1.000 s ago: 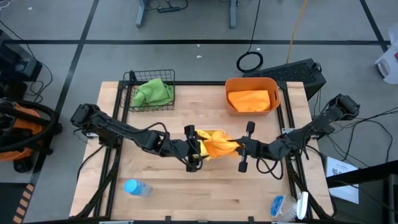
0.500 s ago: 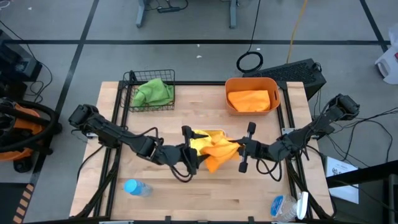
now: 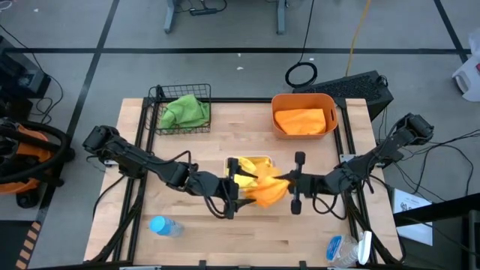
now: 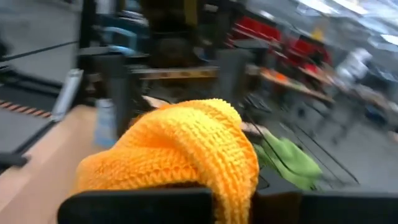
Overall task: Sort microfiber towel by color & place in baskets
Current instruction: Put the orange microfiber towel into the orange bin
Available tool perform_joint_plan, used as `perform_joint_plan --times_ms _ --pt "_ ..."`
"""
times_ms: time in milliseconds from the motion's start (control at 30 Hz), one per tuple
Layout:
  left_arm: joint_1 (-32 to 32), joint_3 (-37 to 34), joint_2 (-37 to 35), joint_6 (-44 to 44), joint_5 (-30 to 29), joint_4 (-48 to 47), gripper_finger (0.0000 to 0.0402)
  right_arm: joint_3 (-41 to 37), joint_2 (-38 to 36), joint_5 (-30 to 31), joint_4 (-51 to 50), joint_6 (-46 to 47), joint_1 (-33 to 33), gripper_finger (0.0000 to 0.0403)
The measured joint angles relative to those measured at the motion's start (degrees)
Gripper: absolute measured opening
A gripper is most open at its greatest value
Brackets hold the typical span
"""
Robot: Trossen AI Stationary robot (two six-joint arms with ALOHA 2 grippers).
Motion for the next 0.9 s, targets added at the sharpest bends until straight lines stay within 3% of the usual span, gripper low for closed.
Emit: perform_joint_plan --times_ms 100,400,633,900 --pt "-0.17 0.00 -0.33 -0.09 0.14 0.37 0.0352 0.00 0.00 -4.07 0.34 -4.28 0.35 0.0004" --pt "0.88 0.07 1.84 -10.23 3.57 2.67 0.0349 0.00 0.33 -7.05 -0.11 -7.36 0.74 0.0004" --pt "2.54 0.04 7.65 -11.20 8.04 11.99 0.0349 -0.09 1.20 -6.09 0.58 -7.89 0.59 0.0004" --pt "4.20 0.04 8.85 -12.02 9.59 12.55 0.0327 -0.09 1.22 -0.44 0.28 -8.24 0.22 0.0004"
